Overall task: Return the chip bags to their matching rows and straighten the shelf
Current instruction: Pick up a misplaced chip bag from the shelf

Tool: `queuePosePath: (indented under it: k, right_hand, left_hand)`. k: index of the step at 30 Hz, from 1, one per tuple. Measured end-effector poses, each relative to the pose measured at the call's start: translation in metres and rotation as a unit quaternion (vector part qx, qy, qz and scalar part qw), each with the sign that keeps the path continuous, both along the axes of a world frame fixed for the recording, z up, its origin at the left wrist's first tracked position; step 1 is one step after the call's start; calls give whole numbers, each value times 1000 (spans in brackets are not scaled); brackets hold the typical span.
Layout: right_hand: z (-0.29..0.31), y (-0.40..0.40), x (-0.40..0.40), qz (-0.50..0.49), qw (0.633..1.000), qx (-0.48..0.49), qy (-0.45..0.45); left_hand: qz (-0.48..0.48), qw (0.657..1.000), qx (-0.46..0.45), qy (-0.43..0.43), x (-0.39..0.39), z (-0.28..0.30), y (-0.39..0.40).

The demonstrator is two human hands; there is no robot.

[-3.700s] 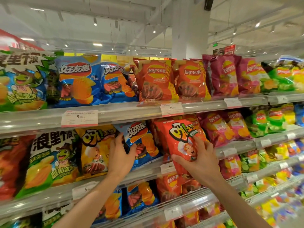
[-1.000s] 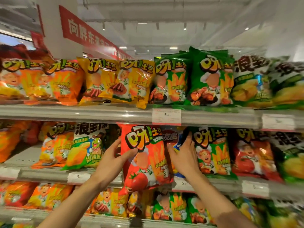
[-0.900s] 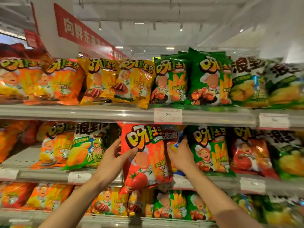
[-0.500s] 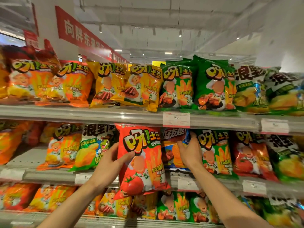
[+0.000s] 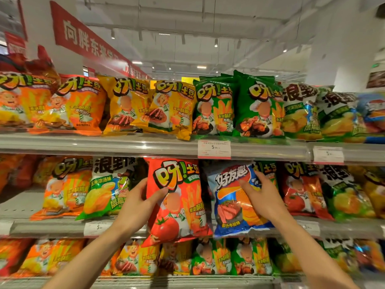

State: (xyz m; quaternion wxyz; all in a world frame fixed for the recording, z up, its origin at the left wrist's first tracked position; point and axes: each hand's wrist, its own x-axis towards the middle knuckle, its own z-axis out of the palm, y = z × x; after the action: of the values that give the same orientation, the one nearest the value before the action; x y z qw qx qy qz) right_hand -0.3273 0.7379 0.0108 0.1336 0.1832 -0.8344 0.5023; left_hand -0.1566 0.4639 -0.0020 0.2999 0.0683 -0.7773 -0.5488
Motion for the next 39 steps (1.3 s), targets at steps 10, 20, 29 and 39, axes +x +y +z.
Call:
queuePosePath:
  k: [10, 20, 29, 39]
  right_hand:
    - [-11, 94, 13, -51, 998, -20, -18]
    - [-24, 114, 14, -48, 996, -60, -38]
    - [-31, 100, 8, -29, 996, -73, -47]
    - [-29, 102, 5, -29, 995, -89, -45]
  left_hand:
    - [57, 994, -88, -19, -70, 11, 47]
    - [119, 976, -173, -48, -130, 10, 74]
    - [187, 863, -470, -8, -117, 6, 78]
    - [58, 754, -655, -14, -116, -23, 68]
